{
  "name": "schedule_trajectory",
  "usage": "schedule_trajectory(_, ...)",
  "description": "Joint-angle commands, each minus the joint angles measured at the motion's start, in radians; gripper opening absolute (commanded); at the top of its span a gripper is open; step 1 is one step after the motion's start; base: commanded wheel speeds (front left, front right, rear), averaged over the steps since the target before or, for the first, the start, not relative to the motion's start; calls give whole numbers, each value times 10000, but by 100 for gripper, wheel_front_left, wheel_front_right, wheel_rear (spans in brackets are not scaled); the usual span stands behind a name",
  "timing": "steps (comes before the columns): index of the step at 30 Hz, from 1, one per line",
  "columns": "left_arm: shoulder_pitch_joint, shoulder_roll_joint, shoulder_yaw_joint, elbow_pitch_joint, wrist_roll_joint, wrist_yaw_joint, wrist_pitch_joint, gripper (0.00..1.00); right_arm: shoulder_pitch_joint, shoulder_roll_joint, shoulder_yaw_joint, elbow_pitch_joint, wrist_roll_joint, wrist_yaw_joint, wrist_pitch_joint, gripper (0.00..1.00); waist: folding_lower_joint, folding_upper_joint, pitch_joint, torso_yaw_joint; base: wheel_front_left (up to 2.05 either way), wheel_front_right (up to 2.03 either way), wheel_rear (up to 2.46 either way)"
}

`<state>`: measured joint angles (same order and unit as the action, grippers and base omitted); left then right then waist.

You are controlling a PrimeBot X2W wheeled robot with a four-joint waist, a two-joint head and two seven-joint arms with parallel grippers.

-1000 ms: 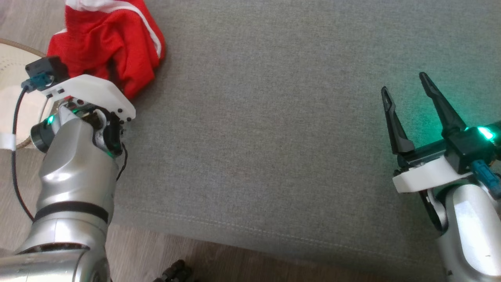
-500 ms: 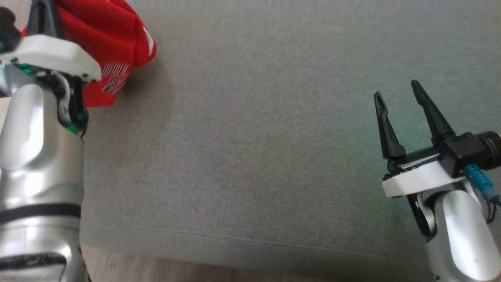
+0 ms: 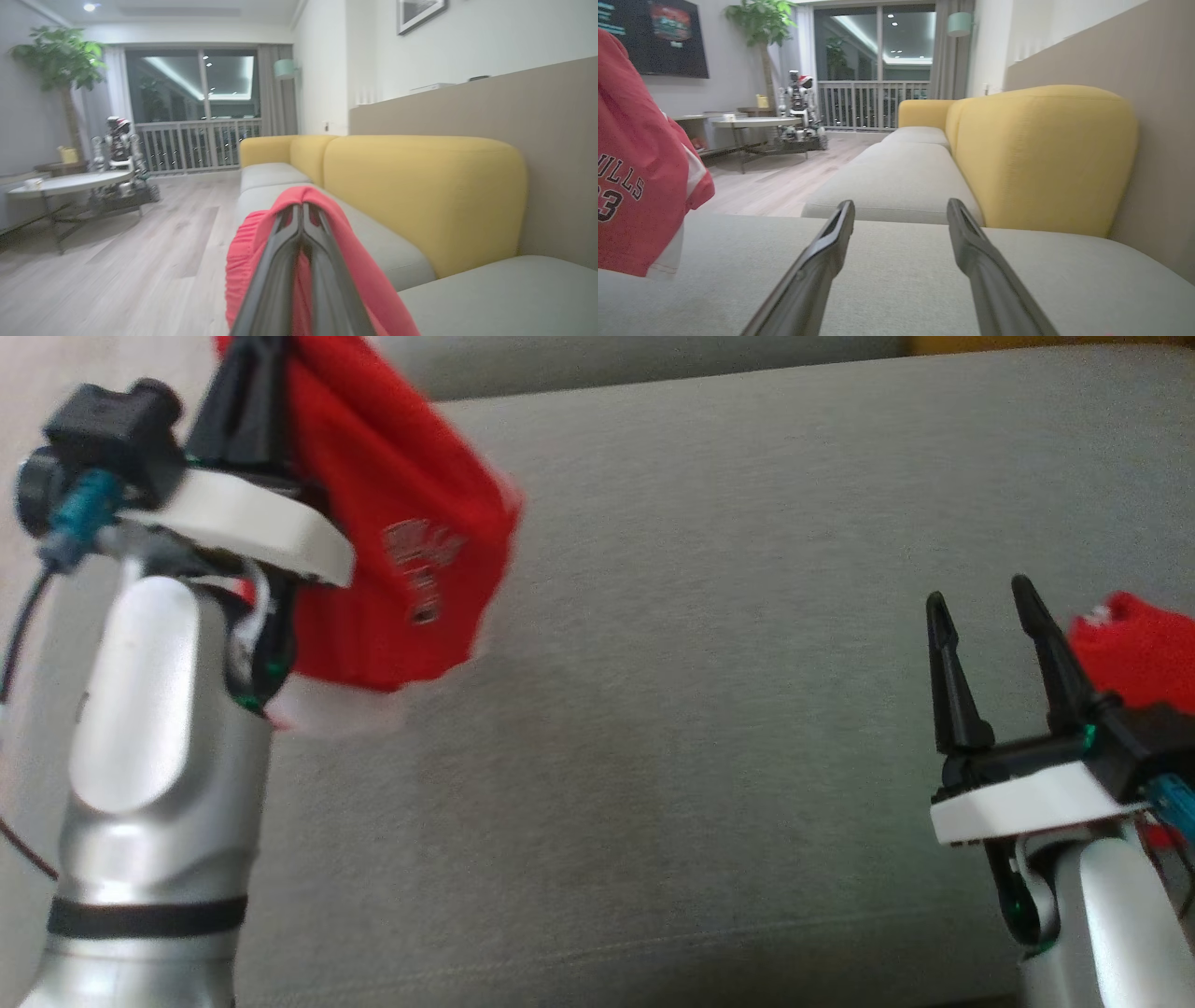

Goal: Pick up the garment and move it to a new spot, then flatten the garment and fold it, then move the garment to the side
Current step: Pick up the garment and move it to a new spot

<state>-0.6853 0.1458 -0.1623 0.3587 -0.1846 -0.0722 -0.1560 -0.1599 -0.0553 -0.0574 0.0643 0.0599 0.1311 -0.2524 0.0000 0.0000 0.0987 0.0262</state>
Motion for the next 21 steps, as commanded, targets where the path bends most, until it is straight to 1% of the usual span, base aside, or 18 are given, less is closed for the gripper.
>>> schedule_trajectory(1,-172,273,83,-765,53,-70,72,0,-67,48,208,-335,206,-4,-92,100,0,0,-597,-1075,0,0,0)
schedule_trajectory(6,604,8,-483,-1765,197,-55,32,0,-4,49,126,-423,385,-4,-93,100,0,0,-533,-1809,0,0,0)
schedule_trajectory(9,1527,-166,-881,-2064,244,-23,-79,0,59,49,5,-524,450,-4,-93,100,0,0,-356,-1974,0,0,0)
schedule_trajectory(12,2826,-353,-1499,-1583,272,-48,-161,0,155,50,-7,-439,662,-4,-93,100,0,0,-154,-1983,0,0,0)
schedule_trajectory(16,4239,-570,-2112,-308,127,-84,-493,0,128,50,51,-346,706,-4,-93,100,0,0,53,-1887,0,0,0)
schedule_trajectory(18,4649,-655,-2216,136,21,-35,-716,0,143,50,18,-305,721,-4,-93,100,0,0,45,-1761,0,0,0)
schedule_trajectory(21,5063,-775,-2217,472,-216,163,-910,0,258,50,23,-157,669,-4,-93,100,0,0,-112,-1444,0,0,0)
